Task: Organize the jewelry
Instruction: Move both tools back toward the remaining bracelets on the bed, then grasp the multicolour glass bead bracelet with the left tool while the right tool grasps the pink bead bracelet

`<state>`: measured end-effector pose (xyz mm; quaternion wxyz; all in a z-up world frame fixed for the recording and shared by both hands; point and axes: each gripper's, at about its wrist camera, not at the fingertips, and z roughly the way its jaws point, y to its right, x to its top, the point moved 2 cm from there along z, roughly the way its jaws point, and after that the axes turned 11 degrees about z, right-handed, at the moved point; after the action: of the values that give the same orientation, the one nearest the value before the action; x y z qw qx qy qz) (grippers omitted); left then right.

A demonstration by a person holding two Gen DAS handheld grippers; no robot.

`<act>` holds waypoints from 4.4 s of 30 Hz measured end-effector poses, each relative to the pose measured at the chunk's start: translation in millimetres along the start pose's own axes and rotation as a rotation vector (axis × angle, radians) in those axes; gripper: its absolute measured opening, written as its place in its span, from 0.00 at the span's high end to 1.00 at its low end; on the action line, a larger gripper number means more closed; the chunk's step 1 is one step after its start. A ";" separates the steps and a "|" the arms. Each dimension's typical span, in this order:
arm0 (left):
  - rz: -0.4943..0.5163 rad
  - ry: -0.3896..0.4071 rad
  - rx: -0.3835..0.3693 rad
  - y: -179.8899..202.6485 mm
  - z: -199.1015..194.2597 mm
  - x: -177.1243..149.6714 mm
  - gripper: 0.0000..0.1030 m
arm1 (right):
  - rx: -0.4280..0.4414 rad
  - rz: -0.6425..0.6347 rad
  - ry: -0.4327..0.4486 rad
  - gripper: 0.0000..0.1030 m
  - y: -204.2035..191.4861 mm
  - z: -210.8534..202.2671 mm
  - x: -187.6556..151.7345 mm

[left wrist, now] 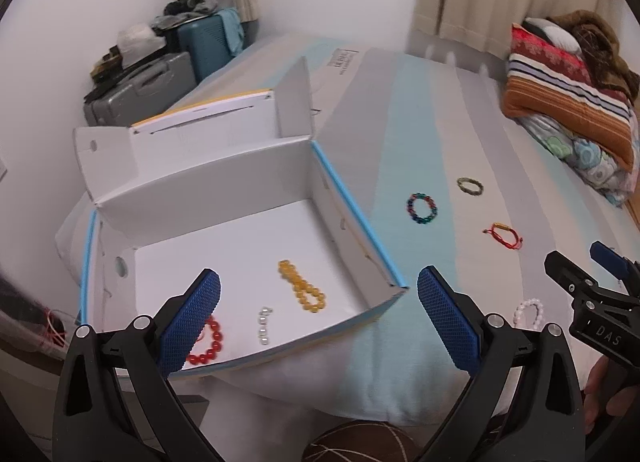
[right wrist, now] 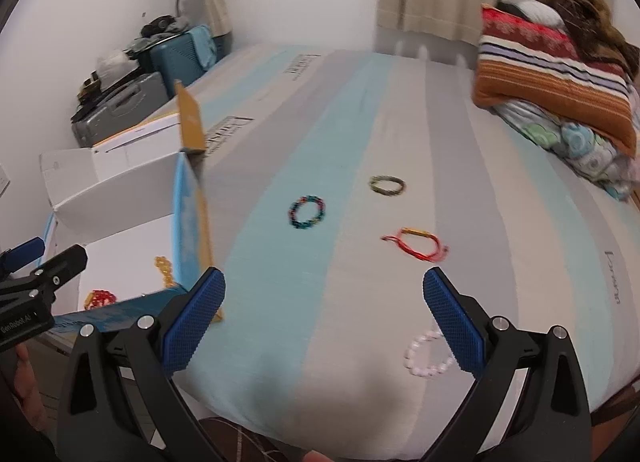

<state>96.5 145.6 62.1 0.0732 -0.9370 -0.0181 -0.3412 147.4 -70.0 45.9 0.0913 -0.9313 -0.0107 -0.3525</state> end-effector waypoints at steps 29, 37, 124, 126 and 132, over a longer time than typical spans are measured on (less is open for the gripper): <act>0.142 -0.035 -0.127 121.5 64.5 33.8 0.06 | -0.131 0.173 -0.069 0.07 148.9 25.2 -28.4; 0.157 -0.067 -0.144 136.8 114.0 49.3 0.06 | -0.157 0.197 -0.120 0.07 175.8 50.2 -46.3; 0.185 -0.169 -0.179 148.7 230.2 71.6 0.92 | -0.064 0.132 -0.139 0.90 167.6 88.9 -67.1; 0.185 -0.170 -0.179 149.2 226.2 71.8 0.92 | -0.064 0.137 -0.133 0.90 167.7 85.8 -65.9; 0.184 -0.164 -0.185 150.1 212.0 72.1 0.92 | -0.063 0.137 -0.116 0.90 165.1 74.4 -60.2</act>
<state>299.3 27.8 -70.8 0.0160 -0.9621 0.0937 -0.2556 164.7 -216.4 -75.2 0.0852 -0.9512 0.0590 -0.2908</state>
